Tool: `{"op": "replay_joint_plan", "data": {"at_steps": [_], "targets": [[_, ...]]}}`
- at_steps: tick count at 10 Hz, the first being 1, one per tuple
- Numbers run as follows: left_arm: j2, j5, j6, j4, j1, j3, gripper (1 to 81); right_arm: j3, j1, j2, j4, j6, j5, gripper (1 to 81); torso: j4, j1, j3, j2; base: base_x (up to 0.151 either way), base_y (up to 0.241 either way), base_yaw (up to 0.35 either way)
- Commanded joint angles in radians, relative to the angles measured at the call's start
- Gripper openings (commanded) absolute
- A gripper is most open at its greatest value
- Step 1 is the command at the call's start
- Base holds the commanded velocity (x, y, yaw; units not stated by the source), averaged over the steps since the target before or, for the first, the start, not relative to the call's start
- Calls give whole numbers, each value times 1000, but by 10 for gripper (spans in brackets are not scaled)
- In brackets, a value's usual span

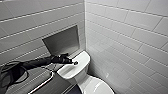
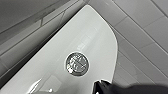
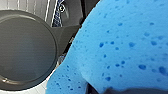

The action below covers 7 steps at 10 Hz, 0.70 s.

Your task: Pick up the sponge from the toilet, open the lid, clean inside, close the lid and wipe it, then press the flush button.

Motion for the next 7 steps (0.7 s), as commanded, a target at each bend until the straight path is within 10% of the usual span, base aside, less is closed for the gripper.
{"op": "replay_joint_plan", "data": {"at_steps": [1, 7], "targets": [[-232, 5, -5, -7, -68, 268, 10, 5, 3, -10, 7, -3, -77, 10, 0, 0, 0, 0, 0, 0, 0], [-365, -34, 4, 169, 339, 448, 10, -72, 6, 42, 7, -4, -78, 10, 0, 0, 170, 0, 0, 0, 0]]}}
